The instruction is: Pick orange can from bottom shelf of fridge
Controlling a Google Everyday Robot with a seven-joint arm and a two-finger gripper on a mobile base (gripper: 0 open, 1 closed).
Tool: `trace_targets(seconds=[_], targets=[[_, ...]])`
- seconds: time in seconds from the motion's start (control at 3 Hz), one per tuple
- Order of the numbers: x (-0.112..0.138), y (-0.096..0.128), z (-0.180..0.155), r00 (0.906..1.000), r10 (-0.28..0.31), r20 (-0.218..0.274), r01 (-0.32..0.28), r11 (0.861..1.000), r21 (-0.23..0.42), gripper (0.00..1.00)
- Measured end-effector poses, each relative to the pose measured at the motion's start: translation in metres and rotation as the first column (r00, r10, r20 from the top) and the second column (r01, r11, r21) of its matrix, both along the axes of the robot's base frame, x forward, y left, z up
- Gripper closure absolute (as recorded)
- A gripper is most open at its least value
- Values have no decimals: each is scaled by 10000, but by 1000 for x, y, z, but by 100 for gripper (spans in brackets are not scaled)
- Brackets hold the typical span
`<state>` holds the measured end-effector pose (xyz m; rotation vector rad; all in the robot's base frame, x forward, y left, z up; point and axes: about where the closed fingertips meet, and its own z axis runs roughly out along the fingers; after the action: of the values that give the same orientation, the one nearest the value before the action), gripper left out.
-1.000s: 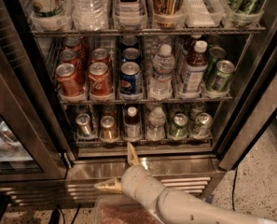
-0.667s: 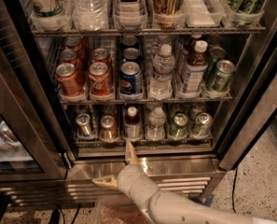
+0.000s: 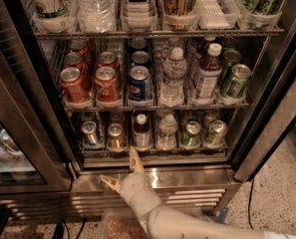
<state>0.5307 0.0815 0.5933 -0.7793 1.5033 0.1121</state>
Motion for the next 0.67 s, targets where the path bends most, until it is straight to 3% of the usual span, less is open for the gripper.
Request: trace_targets(seconds=[0.67], targets=[[22, -3, -4, 9911, -1143, 686, 1106, 9923, 555, 18]])
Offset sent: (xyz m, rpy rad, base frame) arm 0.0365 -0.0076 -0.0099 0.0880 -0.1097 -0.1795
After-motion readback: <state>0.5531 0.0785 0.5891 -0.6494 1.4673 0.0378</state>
